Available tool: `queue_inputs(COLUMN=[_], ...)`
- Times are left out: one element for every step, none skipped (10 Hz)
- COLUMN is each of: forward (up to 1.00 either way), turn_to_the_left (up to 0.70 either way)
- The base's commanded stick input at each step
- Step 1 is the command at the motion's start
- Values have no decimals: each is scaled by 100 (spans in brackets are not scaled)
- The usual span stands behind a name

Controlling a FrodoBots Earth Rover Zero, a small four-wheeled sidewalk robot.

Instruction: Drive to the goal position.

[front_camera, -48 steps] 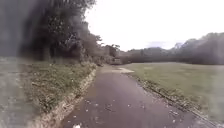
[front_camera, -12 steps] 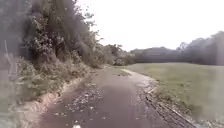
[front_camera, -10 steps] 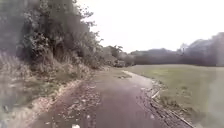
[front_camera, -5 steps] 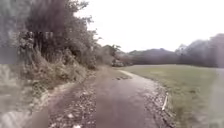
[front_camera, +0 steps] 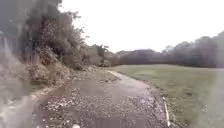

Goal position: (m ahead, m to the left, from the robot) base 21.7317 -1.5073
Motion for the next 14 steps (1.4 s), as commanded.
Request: queue_inputs(forward=[100, 100, 100, 100, 100, 100, 100, 100, 100, 100, 100, 100, 100, 100], turn_to_the_left=[-28, -22, 0, 0, 0, 0, 0, 0, 0, 0, 0, 0, 0, 0])
